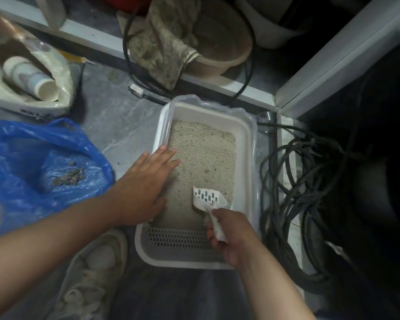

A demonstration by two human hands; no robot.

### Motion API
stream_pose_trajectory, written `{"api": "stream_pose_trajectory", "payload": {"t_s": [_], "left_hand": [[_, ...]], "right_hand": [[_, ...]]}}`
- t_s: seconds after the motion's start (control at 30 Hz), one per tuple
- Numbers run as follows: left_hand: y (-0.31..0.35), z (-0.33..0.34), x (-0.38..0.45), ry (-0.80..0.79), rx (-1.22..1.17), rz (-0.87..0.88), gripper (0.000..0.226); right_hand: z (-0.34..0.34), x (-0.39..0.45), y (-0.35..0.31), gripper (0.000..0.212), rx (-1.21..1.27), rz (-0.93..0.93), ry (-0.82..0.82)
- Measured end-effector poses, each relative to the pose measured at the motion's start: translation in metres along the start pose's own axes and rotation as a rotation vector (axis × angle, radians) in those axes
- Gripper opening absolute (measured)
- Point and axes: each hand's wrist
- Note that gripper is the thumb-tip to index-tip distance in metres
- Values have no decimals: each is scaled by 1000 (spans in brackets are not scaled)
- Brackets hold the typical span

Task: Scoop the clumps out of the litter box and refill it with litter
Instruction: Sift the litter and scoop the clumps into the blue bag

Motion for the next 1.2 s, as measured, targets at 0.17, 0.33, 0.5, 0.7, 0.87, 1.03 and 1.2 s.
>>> {"api": "stream_pose_trajectory", "payload": {"t_s": [0.17,0.33,0.5,0.7,0.87,1.03,1.2], "left_hand": [[-1,-1,-1,-21,-18,-11,95],[0,-2,0,-23,-29,-4,96],[-1,0,0,-31,-35,-1,95],[-4,0,0,-33,-41,-1,96],[0,-1,0,-39,-53,-10,94],[-1,0,-1,-32,-52,-7,92],[-7,-2,-2,-43,-47,-10,94]], "right_hand": [[9,16,-5,16,-61,-37,-35],[10,39,-18,20,-85,-72,-40],[21,50,-29,22,-166,-105,-14],[19,58,-29,21,-153,-173,66],[29,59,-29,25,-187,-210,74],[34,67,-48,22,-149,-239,81],[30,70,-36,27,-213,-312,75]]}}
Point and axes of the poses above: each hand's wrist, its own x-axis towards the middle knuckle, its own z-axis out of the palm, y = z × x, and after that the axes turned 3 degrees about -x, right-handed
